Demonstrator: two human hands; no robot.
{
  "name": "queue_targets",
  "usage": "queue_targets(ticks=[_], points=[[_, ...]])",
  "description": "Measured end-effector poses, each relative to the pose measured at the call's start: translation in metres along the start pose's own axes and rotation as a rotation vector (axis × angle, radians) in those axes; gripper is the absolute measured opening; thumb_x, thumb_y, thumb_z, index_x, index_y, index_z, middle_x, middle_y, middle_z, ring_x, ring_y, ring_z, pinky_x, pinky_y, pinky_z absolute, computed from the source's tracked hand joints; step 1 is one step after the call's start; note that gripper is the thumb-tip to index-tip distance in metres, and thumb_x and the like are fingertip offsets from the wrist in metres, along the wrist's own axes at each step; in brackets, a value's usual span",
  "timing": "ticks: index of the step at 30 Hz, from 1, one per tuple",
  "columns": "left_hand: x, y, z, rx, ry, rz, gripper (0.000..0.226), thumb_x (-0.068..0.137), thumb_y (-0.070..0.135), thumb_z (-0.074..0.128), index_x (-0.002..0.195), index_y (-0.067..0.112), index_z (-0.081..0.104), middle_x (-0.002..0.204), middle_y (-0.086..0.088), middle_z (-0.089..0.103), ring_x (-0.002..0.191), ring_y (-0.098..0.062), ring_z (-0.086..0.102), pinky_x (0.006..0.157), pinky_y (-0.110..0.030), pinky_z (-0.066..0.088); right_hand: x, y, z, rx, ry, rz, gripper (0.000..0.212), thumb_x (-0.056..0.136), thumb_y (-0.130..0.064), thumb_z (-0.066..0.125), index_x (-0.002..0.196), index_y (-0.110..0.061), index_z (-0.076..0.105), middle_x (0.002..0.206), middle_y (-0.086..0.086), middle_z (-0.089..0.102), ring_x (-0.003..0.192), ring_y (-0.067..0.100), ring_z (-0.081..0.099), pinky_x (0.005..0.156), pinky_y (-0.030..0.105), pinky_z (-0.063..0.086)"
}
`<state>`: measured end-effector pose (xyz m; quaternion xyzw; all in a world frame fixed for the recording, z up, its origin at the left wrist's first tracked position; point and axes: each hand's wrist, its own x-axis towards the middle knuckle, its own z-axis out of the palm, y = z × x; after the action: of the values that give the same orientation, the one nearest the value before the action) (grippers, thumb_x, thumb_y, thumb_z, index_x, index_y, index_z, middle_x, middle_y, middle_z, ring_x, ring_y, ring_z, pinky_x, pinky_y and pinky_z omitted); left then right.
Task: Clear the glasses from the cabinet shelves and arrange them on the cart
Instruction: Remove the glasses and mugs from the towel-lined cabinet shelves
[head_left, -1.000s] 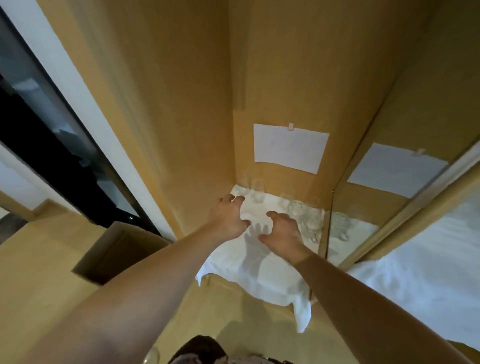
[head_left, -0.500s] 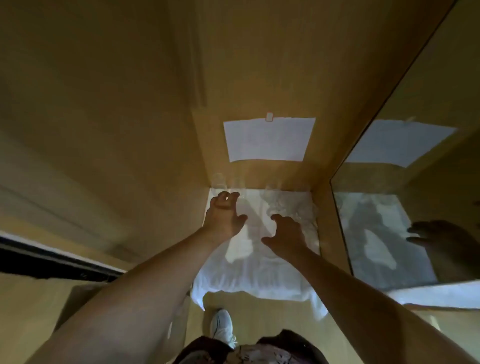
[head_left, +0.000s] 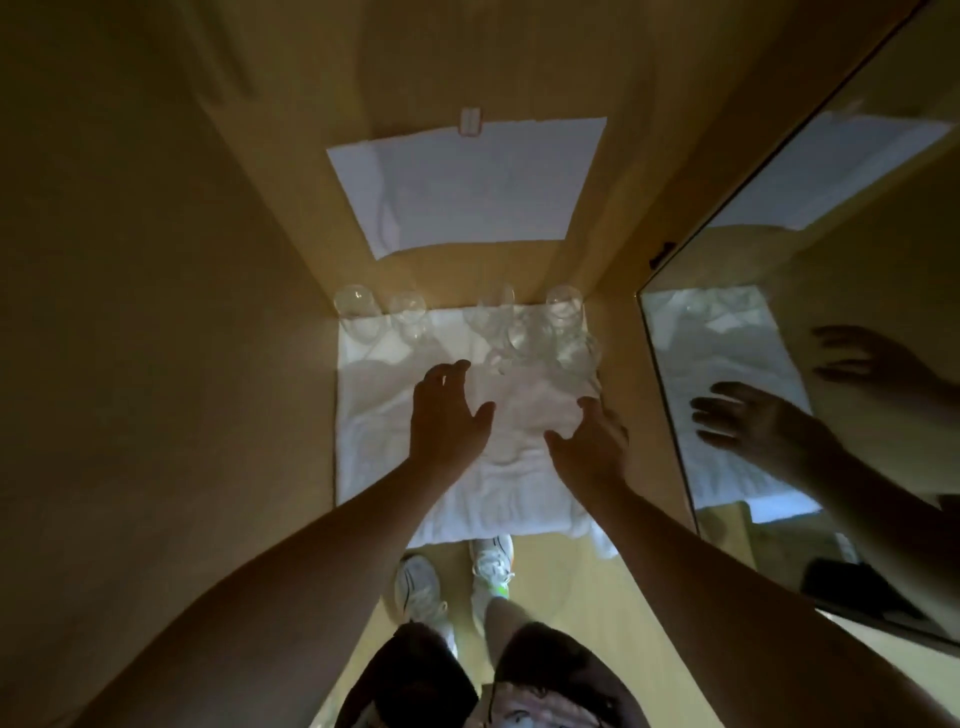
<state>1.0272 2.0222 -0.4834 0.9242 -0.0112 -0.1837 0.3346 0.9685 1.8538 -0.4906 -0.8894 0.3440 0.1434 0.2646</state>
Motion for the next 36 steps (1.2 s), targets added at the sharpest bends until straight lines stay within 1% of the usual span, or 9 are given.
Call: queue_targets(ticks=[2, 9, 13, 17, 23, 26, 30, 34, 36], points=[[0.014, -0.005, 0.019, -0.004, -0.012, -0.018, 0.068, 0.094, 0.034, 0.067, 0.152, 0.016, 0.038, 0.154, -0.011, 0.039, 0.145, -0.029, 0.03, 0.116, -0.035, 0.026, 0.019, 0.006, 0.015, -0.015, 0.009, 0.024, 0.062, 0.087, -0.036, 0.071, 0.14, -0.018, 0.045, 0.135, 0.011, 0.055, 0.125, 0.029, 0.051, 0.104, 0.034, 0.039], [0.077, -0.022, 0.072, -0.053, 0.013, -0.092, 0.073, 0.091, 0.035, 0.071, 0.153, 0.019, 0.036, 0.155, -0.008, 0.039, 0.144, -0.027, 0.033, 0.113, -0.04, 0.033, 0.084, 0.018, 0.065, 0.077, 0.015, 0.15, 0.077, 0.09, -0.034, 0.072, 0.152, -0.01, 0.033, 0.146, 0.019, 0.047, 0.135, 0.035, 0.045, 0.107, 0.041, 0.04], [0.109, -0.028, 0.094, -0.044, 0.014, -0.082, 0.076, 0.09, 0.035, 0.072, 0.154, 0.017, 0.035, 0.156, -0.009, 0.038, 0.146, -0.027, 0.03, 0.114, -0.038, 0.031, 0.116, 0.018, 0.083, 0.066, 0.078, 0.156, 0.08, 0.091, -0.034, 0.071, 0.154, -0.009, 0.029, 0.153, 0.019, 0.04, 0.14, 0.036, 0.038, 0.111, 0.043, 0.037], [0.135, -0.031, 0.109, -0.046, 0.03, -0.073, 0.079, 0.088, 0.036, 0.075, 0.154, 0.017, 0.034, 0.156, -0.008, 0.038, 0.146, -0.025, 0.03, 0.115, -0.035, 0.029, 0.145, 0.016, 0.089, -0.018, 0.159, 0.144, 0.084, 0.09, -0.034, 0.072, 0.156, -0.012, 0.024, 0.16, 0.021, 0.026, 0.144, 0.04, 0.027, 0.113, 0.048, 0.034], [0.172, -0.03, 0.117, -0.126, 0.118, -0.034, 0.092, 0.081, 0.033, 0.081, 0.154, 0.014, 0.029, 0.151, -0.012, 0.038, 0.138, -0.028, 0.037, 0.103, -0.028, 0.029, 0.183, 0.022, 0.098, -0.159, 0.171, 0.066, 0.099, 0.087, -0.031, 0.076, 0.16, -0.018, 0.012, 0.165, 0.022, 0.009, 0.15, 0.04, 0.014, 0.118, 0.053, 0.029], [0.198, -0.027, 0.116, -0.085, 0.152, 0.027, 0.094, 0.079, 0.033, 0.083, 0.153, 0.006, 0.031, 0.149, -0.017, 0.041, 0.136, -0.032, 0.041, 0.104, -0.028, 0.033, 0.196, 0.029, 0.102, -0.143, 0.153, 0.081, 0.103, 0.085, -0.03, 0.078, 0.161, -0.021, 0.009, 0.166, 0.019, 0.005, 0.149, 0.041, 0.014, 0.114, 0.052, 0.031], [0.226, -0.021, 0.122, 0.012, 0.12, 0.051, 0.098, 0.08, 0.036, 0.083, 0.154, 0.005, 0.028, 0.153, -0.018, 0.037, 0.138, -0.035, 0.04, 0.11, -0.038, 0.038, 0.203, 0.036, 0.11, -0.104, 0.132, 0.087, 0.107, 0.083, -0.031, 0.08, 0.161, -0.023, 0.008, 0.166, 0.017, 0.007, 0.147, 0.041, 0.018, 0.111, 0.052, 0.035], [0.239, -0.023, 0.131, 0.034, 0.111, 0.046, 0.097, 0.08, 0.03, 0.084, 0.155, 0.008, 0.027, 0.153, -0.017, 0.037, 0.138, -0.036, 0.041, 0.107, -0.039, 0.041, 0.207, 0.04, 0.114, -0.094, 0.173, 0.074, 0.106, 0.083, -0.036, 0.081, 0.161, -0.024, 0.011, 0.164, 0.02, 0.01, 0.146, 0.044, 0.021, 0.11, 0.054, 0.036], [0.245, -0.026, 0.132, 0.048, 0.131, 0.059, 0.096, 0.078, 0.03, 0.085, 0.154, 0.01, 0.03, 0.15, -0.017, 0.04, 0.133, -0.036, 0.045, 0.103, -0.04, 0.044, 0.211, 0.041, 0.114, -0.086, 0.17, 0.091, 0.11, 0.083, -0.041, 0.08, 0.162, -0.024, 0.006, 0.164, 0.022, 0.006, 0.148, 0.046, 0.016, 0.112, 0.055, 0.034]])
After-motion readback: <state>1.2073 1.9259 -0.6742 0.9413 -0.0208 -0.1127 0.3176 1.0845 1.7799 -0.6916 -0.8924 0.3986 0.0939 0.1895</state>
